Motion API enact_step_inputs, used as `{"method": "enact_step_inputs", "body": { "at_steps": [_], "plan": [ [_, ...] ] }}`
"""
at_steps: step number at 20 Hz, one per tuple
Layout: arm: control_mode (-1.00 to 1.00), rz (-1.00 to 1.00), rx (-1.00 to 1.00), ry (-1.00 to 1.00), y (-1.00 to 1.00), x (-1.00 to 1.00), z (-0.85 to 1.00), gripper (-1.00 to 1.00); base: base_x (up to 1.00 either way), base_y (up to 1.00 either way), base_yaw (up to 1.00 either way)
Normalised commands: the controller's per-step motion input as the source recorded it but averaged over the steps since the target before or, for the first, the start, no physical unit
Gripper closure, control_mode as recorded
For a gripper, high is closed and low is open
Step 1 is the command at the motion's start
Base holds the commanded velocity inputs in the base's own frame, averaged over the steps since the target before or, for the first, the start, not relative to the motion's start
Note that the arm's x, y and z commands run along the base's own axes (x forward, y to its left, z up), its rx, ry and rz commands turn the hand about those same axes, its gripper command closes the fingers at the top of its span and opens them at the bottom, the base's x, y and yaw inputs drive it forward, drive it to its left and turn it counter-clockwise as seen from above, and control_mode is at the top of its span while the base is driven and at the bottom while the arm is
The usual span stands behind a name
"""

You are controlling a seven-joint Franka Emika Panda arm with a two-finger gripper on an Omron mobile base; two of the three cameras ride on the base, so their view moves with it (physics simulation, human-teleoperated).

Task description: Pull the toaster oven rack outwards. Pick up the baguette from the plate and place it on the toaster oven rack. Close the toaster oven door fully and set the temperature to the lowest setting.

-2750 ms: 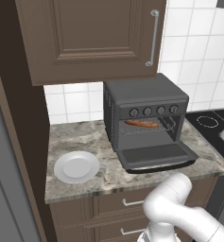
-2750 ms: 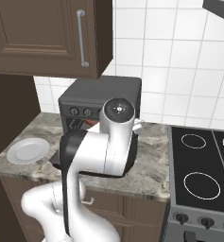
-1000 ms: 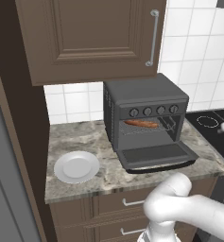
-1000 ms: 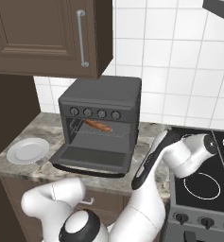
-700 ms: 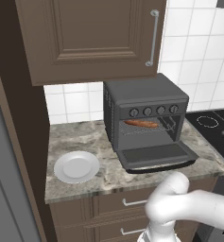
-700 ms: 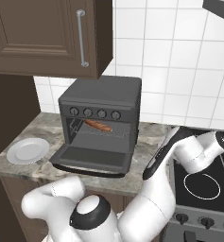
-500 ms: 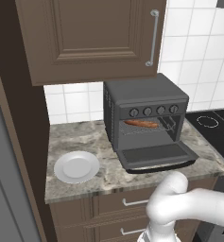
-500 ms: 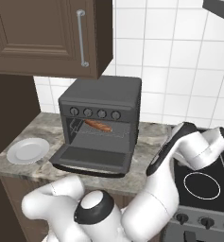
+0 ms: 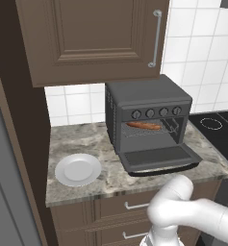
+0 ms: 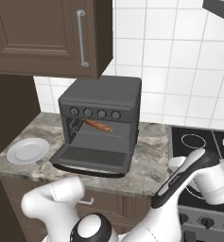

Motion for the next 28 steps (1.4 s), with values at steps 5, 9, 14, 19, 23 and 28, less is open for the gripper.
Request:
{"method": "enact_step_inputs", "body": {
  "at_steps": [5,9,14,19,23,28],
  "plan": [
    [-1.0,-0.02,-0.06,0.39,0.29,-0.06,-0.13,-1.0,0.0,0.0,0.0],
    [-1.0,-0.09,-0.14,0.51,0.09,-0.11,-0.03,-1.0,0.0,0.0,0.0],
    [-1.0,-0.09,-0.09,0.56,0.0,0.0,-0.11,-1.0,0.0,0.0,0.0],
    [-1.0,-0.1,0.03,0.35,0.0,-0.05,-0.11,-1.0,0.0,0.0,0.0],
    [-1.0,-0.26,0.18,0.02,0.0,-0.31,0.0,-1.0,0.0,0.0,0.0],
    [-1.0,-0.36,0.09,0.0,0.29,-0.54,-0.02,-1.0,0.0,0.0,0.0]
  ]
}}
